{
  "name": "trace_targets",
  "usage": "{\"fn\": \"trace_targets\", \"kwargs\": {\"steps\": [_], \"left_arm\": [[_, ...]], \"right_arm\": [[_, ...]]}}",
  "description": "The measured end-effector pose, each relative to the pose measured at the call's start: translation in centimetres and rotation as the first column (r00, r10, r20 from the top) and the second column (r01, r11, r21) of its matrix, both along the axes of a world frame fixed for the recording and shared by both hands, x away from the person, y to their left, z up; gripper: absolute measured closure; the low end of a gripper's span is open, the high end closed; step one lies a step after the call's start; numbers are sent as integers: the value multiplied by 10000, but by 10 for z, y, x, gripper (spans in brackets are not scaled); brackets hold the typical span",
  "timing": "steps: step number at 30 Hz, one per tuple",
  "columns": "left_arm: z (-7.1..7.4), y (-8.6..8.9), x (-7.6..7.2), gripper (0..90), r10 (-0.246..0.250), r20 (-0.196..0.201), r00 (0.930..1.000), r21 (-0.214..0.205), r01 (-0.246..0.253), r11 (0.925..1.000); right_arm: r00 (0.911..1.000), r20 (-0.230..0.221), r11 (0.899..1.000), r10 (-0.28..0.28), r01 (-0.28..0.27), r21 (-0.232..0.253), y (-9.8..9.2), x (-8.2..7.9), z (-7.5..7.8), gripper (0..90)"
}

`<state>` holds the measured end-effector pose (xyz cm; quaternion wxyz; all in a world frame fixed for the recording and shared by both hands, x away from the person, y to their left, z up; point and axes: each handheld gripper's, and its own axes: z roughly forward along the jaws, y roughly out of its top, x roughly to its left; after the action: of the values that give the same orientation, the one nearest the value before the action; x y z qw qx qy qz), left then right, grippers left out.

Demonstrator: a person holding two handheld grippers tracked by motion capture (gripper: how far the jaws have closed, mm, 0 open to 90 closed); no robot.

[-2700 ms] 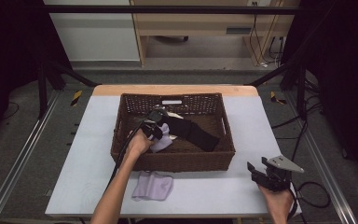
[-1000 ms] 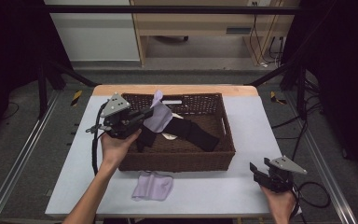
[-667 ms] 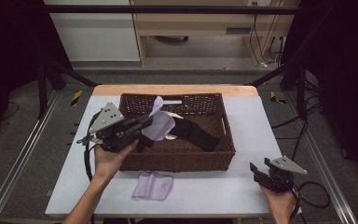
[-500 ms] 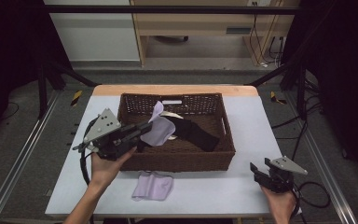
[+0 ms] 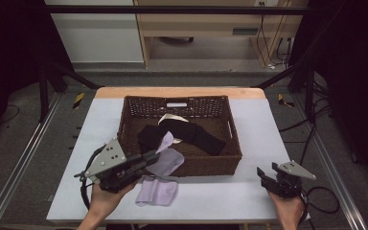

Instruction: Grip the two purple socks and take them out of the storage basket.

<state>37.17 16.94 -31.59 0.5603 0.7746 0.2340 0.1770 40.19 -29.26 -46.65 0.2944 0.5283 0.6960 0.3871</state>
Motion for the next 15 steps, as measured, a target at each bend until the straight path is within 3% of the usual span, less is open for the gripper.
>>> {"fn": "trace_targets", "kwargs": {"steps": [9,15], "left_arm": [[-34,-5,-10,863,-362,-785,9963,530,404,9978],[-56,-6,-10,863,-385,-1378,9897,843,504,9952]], "right_arm": [[10000,10,10000,18,-18,-31,0,0,0,387],[10000,-17,10000,20,-20,-36,1,0,0,386]]}}
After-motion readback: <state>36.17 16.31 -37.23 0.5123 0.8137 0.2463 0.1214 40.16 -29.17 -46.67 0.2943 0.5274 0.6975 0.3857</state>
